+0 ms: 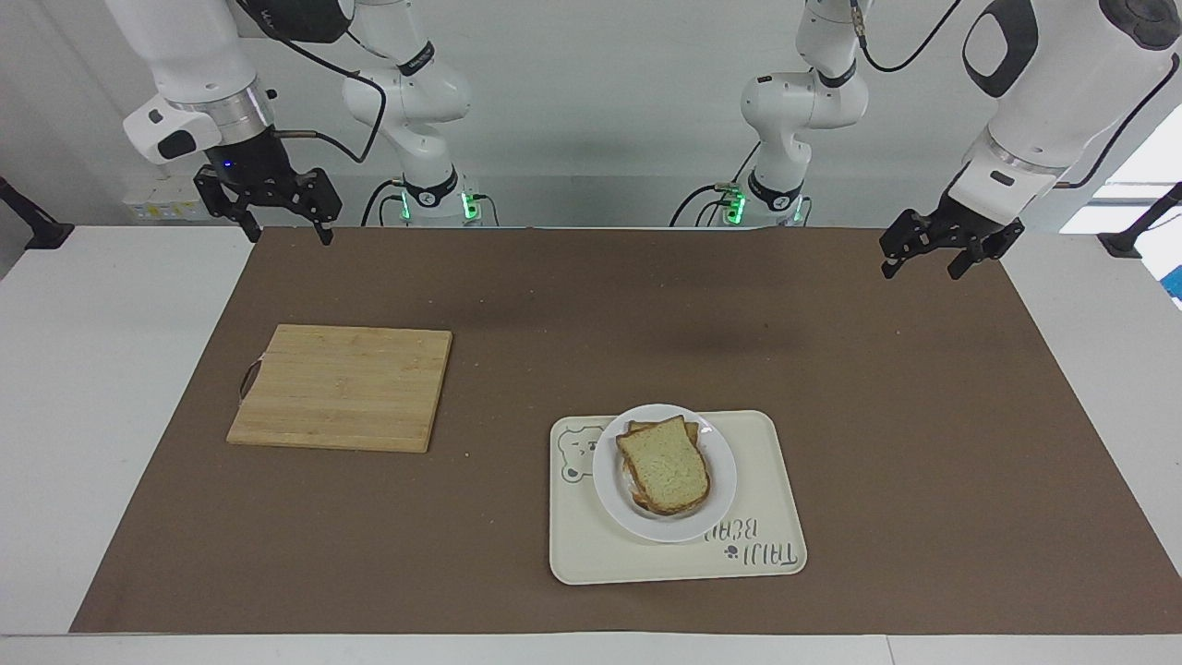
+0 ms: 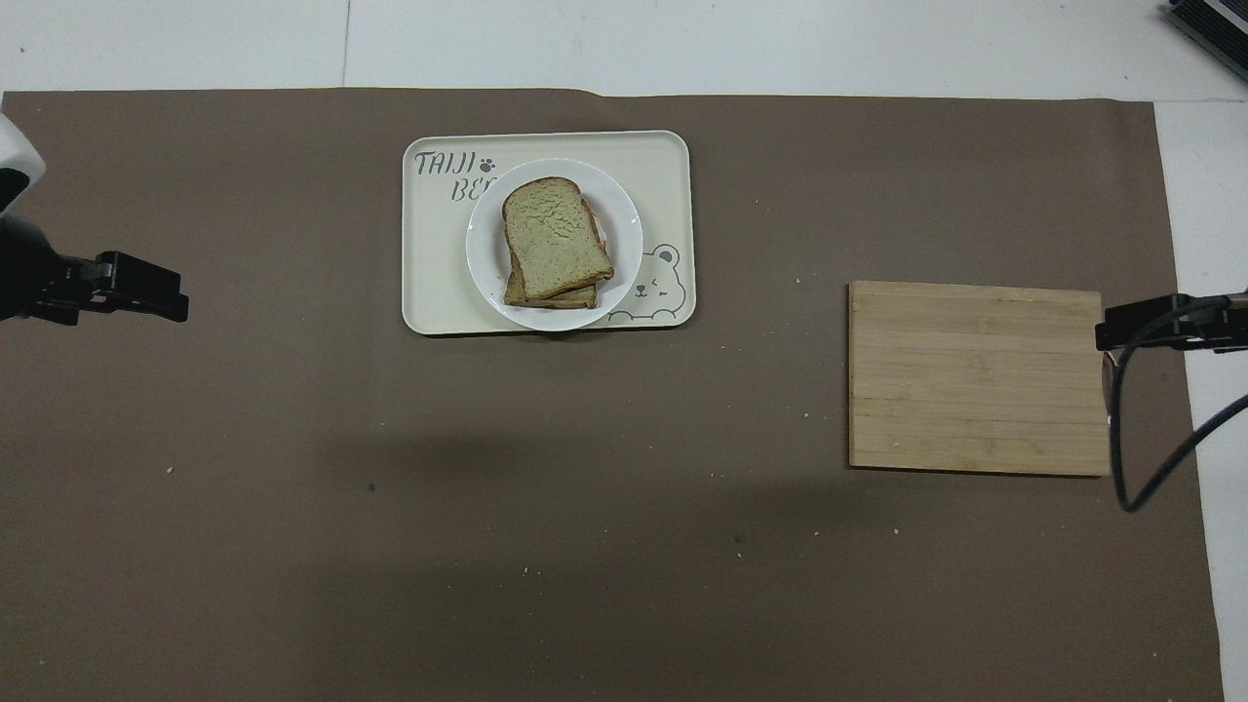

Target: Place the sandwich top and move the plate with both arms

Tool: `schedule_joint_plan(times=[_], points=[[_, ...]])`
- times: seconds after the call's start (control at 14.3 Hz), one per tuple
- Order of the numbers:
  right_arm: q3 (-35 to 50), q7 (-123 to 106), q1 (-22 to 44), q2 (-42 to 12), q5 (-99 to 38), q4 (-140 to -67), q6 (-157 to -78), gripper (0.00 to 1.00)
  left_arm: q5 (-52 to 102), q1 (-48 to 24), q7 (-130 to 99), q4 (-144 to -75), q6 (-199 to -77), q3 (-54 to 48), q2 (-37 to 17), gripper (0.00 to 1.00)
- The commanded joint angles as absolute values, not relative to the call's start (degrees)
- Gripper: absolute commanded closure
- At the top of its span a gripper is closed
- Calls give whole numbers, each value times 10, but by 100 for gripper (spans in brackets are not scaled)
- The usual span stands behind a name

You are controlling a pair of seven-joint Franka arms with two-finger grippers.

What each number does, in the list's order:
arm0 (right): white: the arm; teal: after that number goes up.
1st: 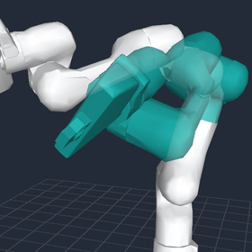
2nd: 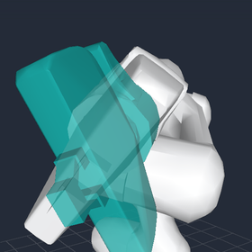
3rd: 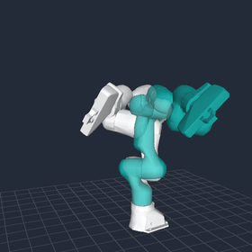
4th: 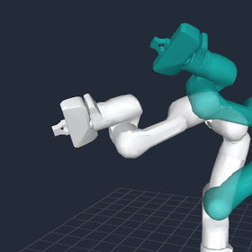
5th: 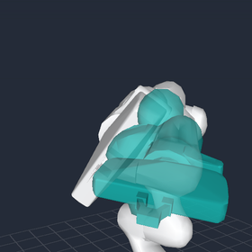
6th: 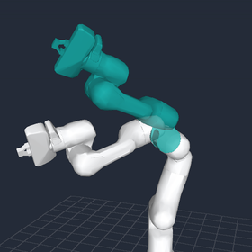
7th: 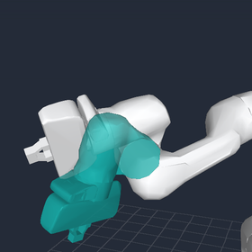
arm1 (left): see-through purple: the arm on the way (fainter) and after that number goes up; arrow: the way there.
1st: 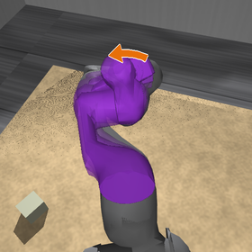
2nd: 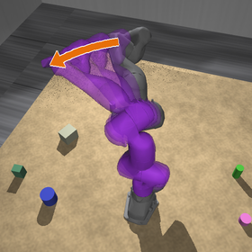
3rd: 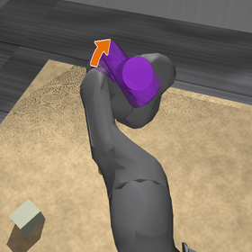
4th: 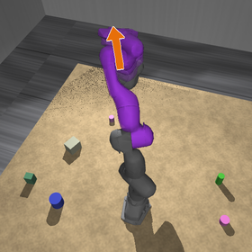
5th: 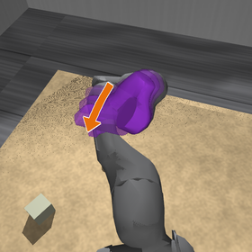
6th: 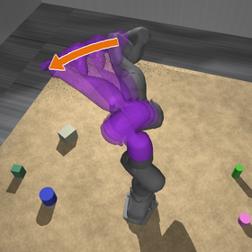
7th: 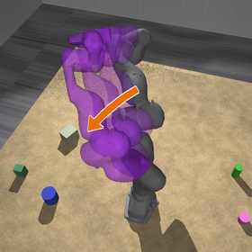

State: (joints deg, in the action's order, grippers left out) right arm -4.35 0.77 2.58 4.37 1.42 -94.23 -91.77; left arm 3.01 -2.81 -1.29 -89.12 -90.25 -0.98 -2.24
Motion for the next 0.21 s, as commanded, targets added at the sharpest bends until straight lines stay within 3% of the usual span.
schedule_joint_plan(times=[0.0,0.14], points=[[-40,14,19,41,11,-937,-916,0,33,-31,-6,-887,-894,-6,-23,0],[-40,14,19,41,11,-937,-916,0,33,-31,-6,-888,-894,-6,-23,0]])
